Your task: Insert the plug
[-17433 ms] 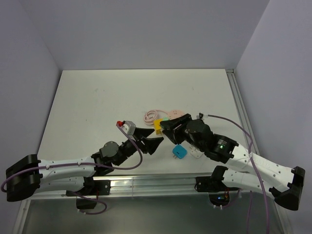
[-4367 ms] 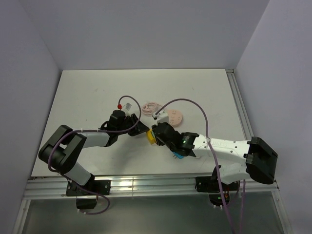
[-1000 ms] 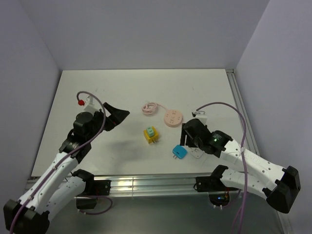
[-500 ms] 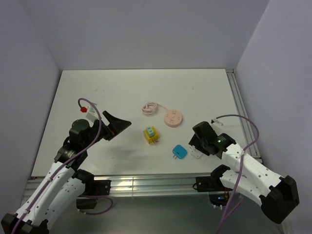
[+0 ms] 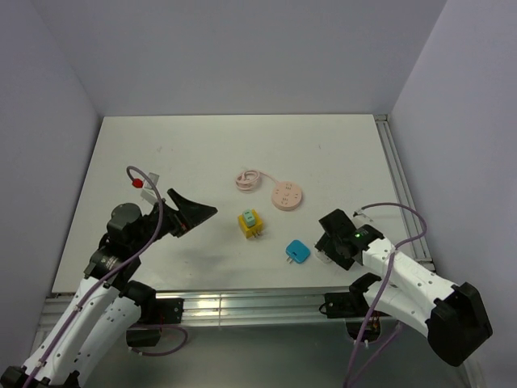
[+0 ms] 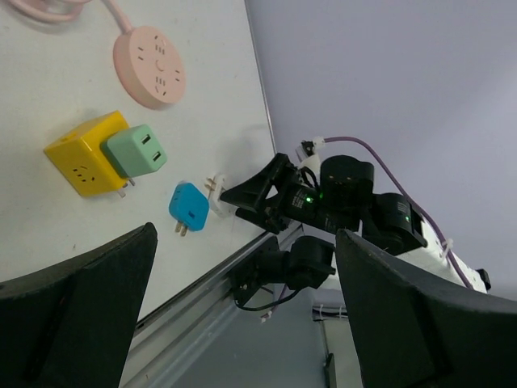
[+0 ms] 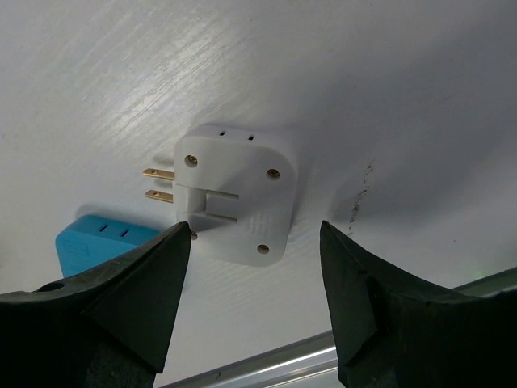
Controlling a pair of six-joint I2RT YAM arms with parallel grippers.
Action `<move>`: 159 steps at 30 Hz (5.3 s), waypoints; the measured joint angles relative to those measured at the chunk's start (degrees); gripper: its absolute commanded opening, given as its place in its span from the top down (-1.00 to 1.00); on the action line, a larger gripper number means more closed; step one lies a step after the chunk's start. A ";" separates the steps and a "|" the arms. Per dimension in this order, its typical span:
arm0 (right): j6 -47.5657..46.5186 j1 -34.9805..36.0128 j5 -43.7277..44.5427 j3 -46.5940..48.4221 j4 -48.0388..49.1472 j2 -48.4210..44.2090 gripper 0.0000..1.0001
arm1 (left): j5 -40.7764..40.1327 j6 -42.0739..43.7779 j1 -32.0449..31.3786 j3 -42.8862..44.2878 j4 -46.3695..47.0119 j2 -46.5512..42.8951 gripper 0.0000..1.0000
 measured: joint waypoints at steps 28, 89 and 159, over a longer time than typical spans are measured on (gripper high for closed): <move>-2.29 -2.23 0.98 2.97 1.99 8.17 -0.55 | 2.32 -0.37 0.00 -0.22 0.13 -2.89 -0.94; -18.93 -4.09 -7.69 3.39 12.11 -4.98 0.90 | 11.02 2.89 0.00 -2.49 3.04 -0.85 -0.84; 9.38 61.55 -0.28 36.85 3.74 44.17 -0.61 | -27.30 -0.17 -27.93 3.54 -16.70 -10.36 -0.66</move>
